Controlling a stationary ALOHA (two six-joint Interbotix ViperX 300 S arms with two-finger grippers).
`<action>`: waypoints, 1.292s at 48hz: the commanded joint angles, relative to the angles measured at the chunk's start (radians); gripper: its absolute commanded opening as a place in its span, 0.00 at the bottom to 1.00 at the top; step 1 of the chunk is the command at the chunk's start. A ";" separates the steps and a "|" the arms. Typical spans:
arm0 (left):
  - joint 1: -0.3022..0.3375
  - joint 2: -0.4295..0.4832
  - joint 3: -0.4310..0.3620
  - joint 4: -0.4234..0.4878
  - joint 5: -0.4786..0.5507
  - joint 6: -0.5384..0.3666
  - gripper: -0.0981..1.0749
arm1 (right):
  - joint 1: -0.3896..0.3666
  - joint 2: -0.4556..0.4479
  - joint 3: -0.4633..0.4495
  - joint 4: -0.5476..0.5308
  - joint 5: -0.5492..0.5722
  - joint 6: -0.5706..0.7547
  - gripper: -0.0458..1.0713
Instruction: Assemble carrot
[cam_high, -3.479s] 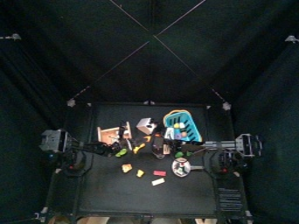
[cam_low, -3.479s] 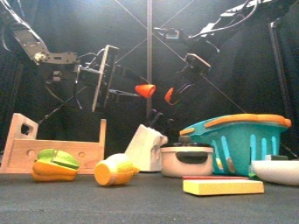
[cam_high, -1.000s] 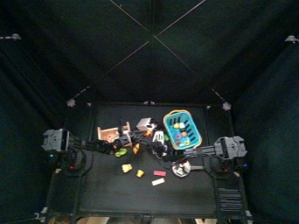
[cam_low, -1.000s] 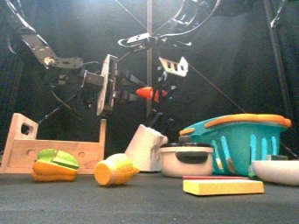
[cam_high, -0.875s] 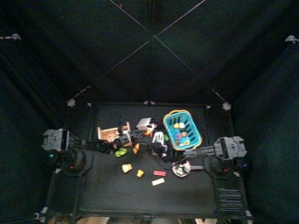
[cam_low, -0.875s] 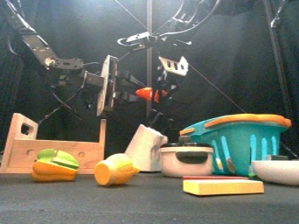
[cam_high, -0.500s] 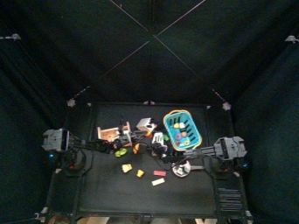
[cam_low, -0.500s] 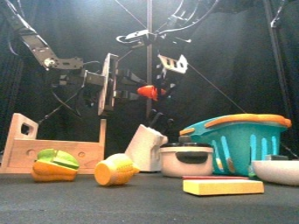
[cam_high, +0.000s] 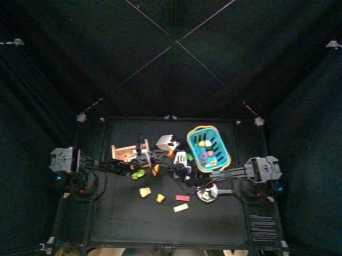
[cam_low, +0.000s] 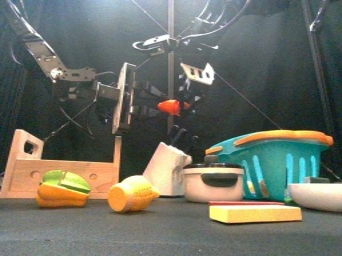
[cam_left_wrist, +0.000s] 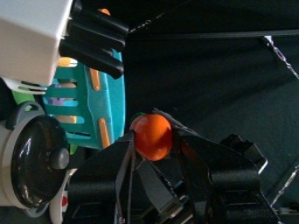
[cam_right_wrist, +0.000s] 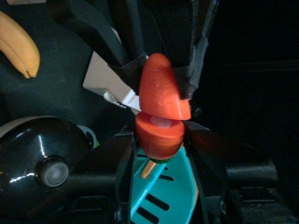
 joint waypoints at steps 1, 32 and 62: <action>-0.003 -0.002 -0.011 0.006 -0.008 0.000 0.62 | -0.002 -0.020 -0.025 -0.003 0.002 0.003 0.53; -0.003 0.009 -0.035 0.071 -0.008 0.003 0.62 | -0.006 -0.015 -0.034 -0.002 -0.002 0.002 0.53; 0.005 0.029 -0.064 0.209 0.014 0.003 0.62 | -0.018 -0.005 -0.055 -0.002 -0.057 0.005 0.54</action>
